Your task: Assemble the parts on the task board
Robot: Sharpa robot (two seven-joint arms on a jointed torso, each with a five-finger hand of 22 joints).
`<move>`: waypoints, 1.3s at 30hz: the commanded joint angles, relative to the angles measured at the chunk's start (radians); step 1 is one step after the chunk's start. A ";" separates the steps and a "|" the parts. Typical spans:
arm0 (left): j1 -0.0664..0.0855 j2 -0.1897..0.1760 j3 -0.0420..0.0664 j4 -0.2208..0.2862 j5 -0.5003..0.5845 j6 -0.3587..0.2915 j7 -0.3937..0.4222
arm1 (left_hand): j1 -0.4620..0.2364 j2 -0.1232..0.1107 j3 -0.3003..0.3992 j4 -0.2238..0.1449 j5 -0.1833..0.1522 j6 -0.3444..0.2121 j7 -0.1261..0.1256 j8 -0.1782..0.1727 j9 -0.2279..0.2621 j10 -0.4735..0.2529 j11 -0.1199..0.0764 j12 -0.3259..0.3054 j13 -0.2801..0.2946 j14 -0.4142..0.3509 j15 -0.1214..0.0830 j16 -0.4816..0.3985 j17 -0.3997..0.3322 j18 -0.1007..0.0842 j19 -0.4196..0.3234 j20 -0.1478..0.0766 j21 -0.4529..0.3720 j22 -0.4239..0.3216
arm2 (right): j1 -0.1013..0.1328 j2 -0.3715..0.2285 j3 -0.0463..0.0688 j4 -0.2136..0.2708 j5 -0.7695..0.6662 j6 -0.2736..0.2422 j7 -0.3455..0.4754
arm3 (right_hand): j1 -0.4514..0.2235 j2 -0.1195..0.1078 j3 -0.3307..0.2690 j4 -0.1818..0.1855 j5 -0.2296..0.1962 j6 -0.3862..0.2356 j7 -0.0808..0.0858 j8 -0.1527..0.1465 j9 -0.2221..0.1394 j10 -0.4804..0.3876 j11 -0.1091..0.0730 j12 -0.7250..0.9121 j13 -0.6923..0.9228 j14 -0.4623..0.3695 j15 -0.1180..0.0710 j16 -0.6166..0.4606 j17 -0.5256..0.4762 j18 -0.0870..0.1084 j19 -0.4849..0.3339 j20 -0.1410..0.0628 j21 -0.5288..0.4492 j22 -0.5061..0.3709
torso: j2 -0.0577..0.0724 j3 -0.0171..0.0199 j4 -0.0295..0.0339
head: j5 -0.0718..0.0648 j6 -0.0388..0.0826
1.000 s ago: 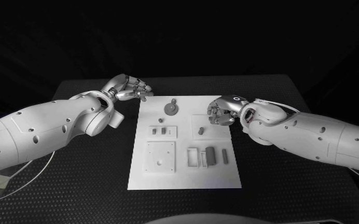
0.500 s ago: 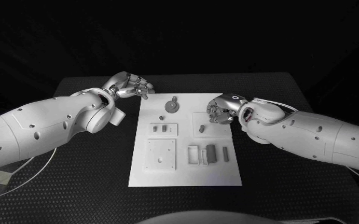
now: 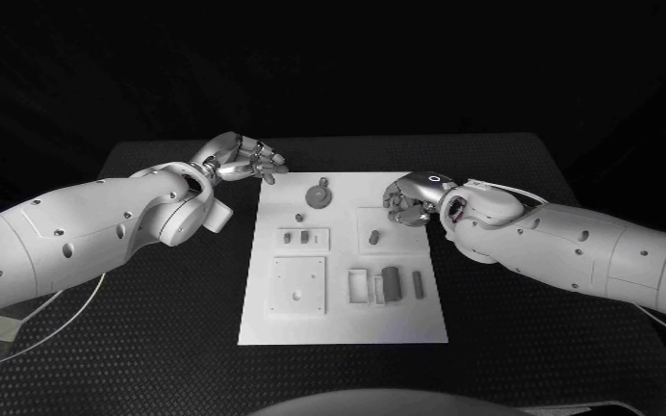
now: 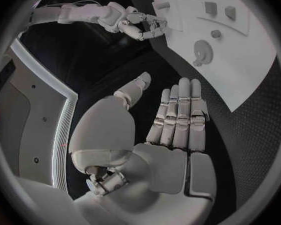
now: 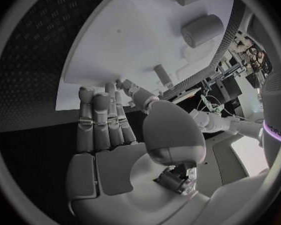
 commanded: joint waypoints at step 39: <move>0.001 -0.002 0.000 0.000 -0.013 0.027 -0.014 | -0.003 0.008 -0.006 0.005 0.005 0.005 -0.002 0.006 -0.004 -0.005 0.009 -0.014 -0.007 0.005 0.004 -0.024 0.021 -0.003 -0.001 -0.003 0.002 -0.010 | -0.018 0.012 -0.025 -0.007 -0.077 0.138 -0.030 | 0.021 -0.011 -0.016 -0.007 0.003 0.055 -0.014 0.008 0.006 0.017 0.002 -0.027 -0.006 -0.012 0.002 -0.013 0.006 0.046 -0.013 0.002 -0.012 0.017 | 0.000 0.0011 -0.0006 | -0.001 -0.016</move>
